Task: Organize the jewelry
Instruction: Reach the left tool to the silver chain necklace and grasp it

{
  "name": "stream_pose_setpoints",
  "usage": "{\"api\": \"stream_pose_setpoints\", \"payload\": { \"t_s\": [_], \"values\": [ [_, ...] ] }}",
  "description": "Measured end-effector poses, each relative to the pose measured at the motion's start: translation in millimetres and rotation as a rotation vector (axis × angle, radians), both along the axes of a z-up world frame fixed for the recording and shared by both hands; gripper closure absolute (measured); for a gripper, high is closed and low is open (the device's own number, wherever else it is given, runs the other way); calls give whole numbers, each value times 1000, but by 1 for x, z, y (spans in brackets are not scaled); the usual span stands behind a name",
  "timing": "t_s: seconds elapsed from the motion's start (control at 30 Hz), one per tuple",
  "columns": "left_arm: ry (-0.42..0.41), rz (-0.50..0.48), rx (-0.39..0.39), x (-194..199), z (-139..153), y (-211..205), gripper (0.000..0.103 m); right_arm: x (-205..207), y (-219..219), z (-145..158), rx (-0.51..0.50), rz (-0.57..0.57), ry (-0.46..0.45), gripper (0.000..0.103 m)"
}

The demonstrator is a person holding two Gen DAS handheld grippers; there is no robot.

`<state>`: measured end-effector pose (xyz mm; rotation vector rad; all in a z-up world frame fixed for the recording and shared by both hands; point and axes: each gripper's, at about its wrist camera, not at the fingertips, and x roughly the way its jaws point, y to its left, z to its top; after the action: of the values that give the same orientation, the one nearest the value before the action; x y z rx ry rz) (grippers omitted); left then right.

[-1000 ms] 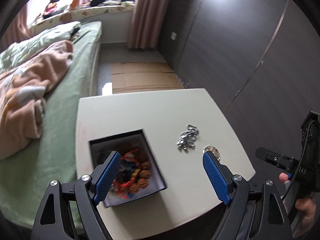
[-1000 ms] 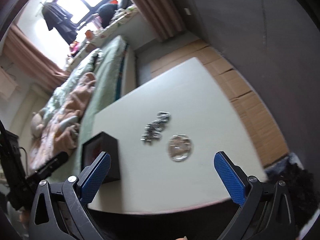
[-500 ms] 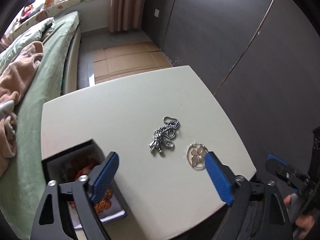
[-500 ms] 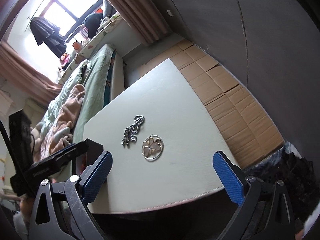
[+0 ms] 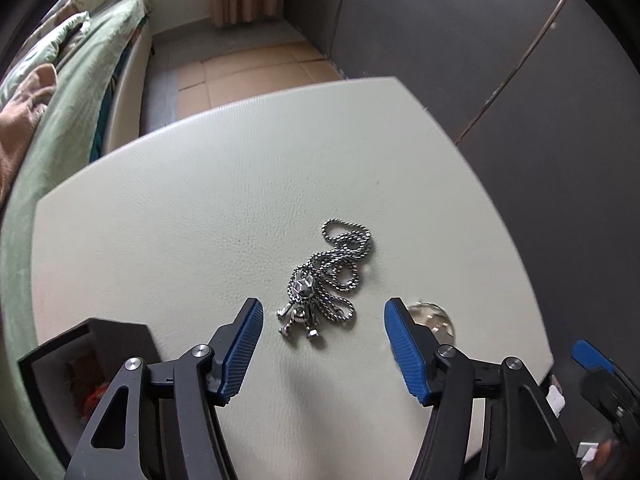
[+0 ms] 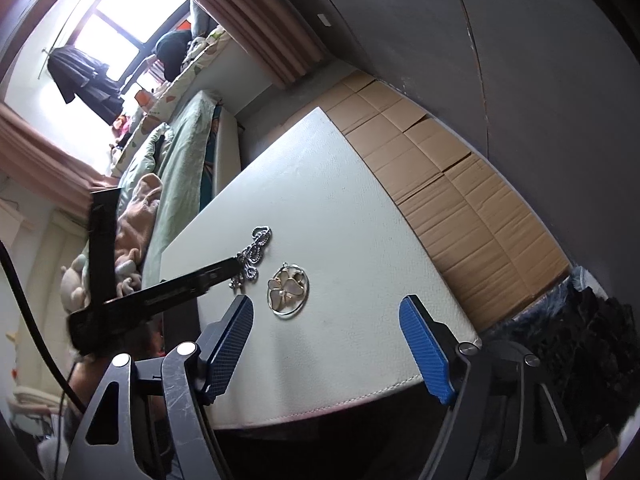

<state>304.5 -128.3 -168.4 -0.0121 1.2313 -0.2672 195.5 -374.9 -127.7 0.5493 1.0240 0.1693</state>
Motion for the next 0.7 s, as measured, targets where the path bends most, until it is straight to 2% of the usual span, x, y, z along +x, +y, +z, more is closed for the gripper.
{"api": "stream_pose_setpoints", "payload": {
  "t_s": [0.1, 0.27, 0.3, 0.33, 0.37, 0.4, 0.53, 0.6, 0.7],
  "values": [
    [24, 22, -6, 4, -10, -1, 39, 1, 0, -1, -20, -4, 1, 26],
    [-22, -4, 50, 3, -10, -15, 39, 7, 3, -3, -31, -5, 14, 26],
    [-31, -6, 68, 2, -10, -16, 47, 8, 4, -2, -31, -3, 13, 26],
    [-47, -6, 107, 1, -10, -18, 65, 9, 6, -2, -29, -1, 13, 26],
    [-57, -11, 123, 0, -9, -18, 74, 10, 8, -1, -27, 2, 12, 26],
    [-50, -17, 108, -1, -8, -17, 86, 10, 10, -1, -26, 4, 11, 26],
    [-28, -67, 68, -11, -6, -14, 87, 10, 16, -2, -19, 15, 14, 26],
    [-30, -69, 60, -15, -6, -13, 87, 10, 17, -3, -19, 17, 19, 26],
    [-31, -61, 8, -21, 1, -4, 90, 10, 15, -7, -15, 14, 28, 26]
  ]
}}
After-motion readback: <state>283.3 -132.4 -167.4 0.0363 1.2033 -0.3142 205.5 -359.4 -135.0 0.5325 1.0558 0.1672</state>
